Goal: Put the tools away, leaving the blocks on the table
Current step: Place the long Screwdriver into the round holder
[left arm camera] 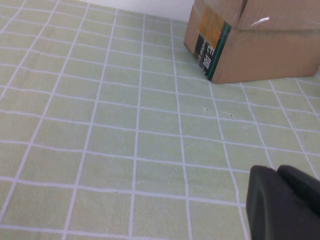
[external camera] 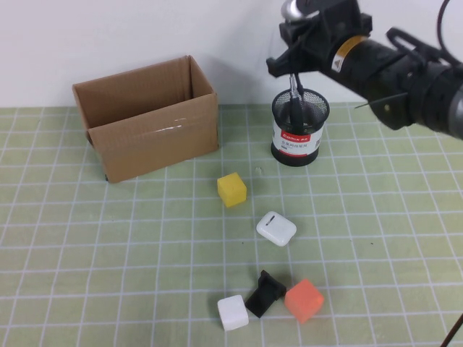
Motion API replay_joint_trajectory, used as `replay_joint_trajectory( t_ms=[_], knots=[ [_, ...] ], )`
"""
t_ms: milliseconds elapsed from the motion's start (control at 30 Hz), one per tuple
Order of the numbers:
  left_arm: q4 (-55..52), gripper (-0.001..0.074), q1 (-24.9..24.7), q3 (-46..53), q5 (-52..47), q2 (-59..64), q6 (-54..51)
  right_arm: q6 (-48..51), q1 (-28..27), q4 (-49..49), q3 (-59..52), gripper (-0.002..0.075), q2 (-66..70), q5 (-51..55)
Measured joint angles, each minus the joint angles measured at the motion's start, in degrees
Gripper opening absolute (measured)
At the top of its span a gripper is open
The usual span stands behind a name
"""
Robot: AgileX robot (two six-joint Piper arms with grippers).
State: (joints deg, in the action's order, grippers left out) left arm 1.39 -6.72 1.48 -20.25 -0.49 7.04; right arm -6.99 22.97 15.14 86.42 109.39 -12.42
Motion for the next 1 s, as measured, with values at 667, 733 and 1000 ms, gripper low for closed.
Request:
replay_joint_trajectory(
  t_ms=[667, 733, 1000],
  knots=[
    [0.0, -0.0004, 0.0, 0.0, 0.0, 0.0, 0.0, 2.8, -0.1, -0.2, 0.0, 0.0120, -3.2, 2.4],
    [0.0, -0.0004, 0.0, 0.0, 0.0, 0.0, 0.0, 2.8, -0.1, -0.2, 0.0, 0.0120, -4.7, 5.0],
    [0.0, -0.0004, 0.0, 0.0, 0.0, 0.0, 0.0, 2.8, -0.1, -0.2, 0.0, 0.0066, -8.0, 15.9]
  ],
)
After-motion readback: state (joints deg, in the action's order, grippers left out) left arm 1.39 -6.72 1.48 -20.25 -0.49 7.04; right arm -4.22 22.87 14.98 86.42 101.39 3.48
